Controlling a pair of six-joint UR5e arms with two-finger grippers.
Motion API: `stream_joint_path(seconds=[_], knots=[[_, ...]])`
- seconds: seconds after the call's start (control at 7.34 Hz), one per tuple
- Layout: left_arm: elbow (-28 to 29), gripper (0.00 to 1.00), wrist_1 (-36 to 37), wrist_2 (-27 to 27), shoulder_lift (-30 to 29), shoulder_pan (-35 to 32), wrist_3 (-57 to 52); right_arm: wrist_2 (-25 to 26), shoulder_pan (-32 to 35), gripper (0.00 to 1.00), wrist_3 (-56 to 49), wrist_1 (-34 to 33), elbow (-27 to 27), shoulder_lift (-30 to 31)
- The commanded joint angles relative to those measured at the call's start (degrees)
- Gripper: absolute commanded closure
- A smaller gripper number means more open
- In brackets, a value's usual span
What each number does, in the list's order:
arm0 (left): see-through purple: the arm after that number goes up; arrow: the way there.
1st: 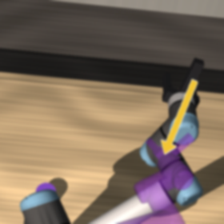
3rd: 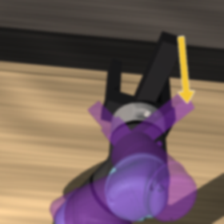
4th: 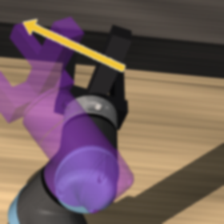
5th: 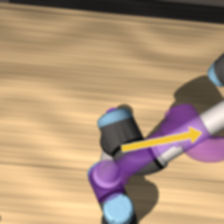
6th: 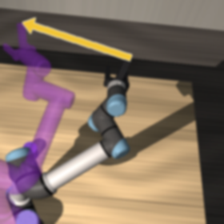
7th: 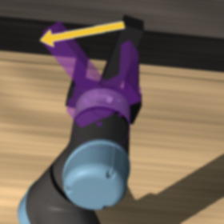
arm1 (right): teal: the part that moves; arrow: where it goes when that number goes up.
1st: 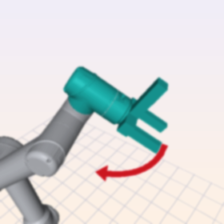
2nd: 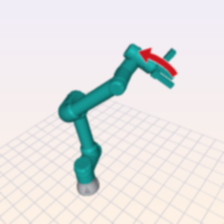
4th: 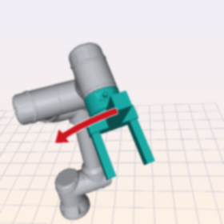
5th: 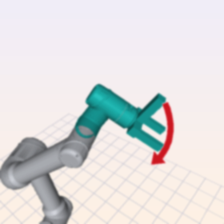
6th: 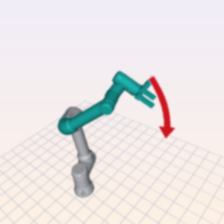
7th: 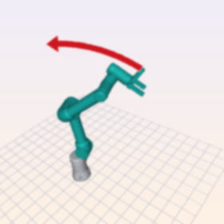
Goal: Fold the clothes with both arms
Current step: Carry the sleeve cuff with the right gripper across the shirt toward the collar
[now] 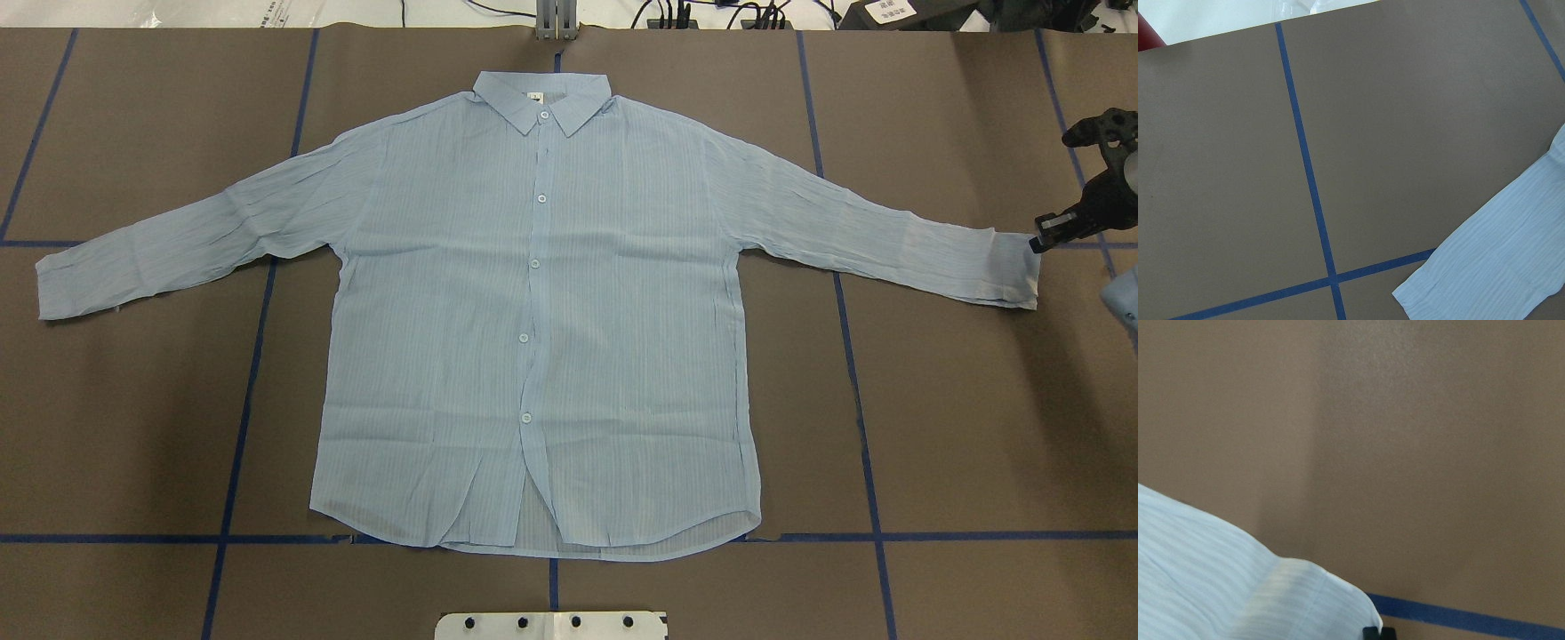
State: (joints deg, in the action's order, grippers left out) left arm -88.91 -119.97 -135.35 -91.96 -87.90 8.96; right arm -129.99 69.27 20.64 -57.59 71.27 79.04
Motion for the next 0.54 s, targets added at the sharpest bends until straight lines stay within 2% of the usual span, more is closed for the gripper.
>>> stream_joint_path(seconds=[0.0,0.14,0.41], knots=[[0.1,0.0,0.0,0.0,0.0,-0.1,0.0,-2.8,0.9,1.0,0.9,-0.2,6.1,0.4],[0.3,0.0,0.1,0.1,0.0,-0.1,-0.1,-4.9,0.8,1.0,1.9,0.1,7.9,-0.2],[0.8,0.0,0.1,0.1,0.1,-0.1,-0.2,-5.4,-3.0,1.0,19.0,0.5,16.7,-1.9]])
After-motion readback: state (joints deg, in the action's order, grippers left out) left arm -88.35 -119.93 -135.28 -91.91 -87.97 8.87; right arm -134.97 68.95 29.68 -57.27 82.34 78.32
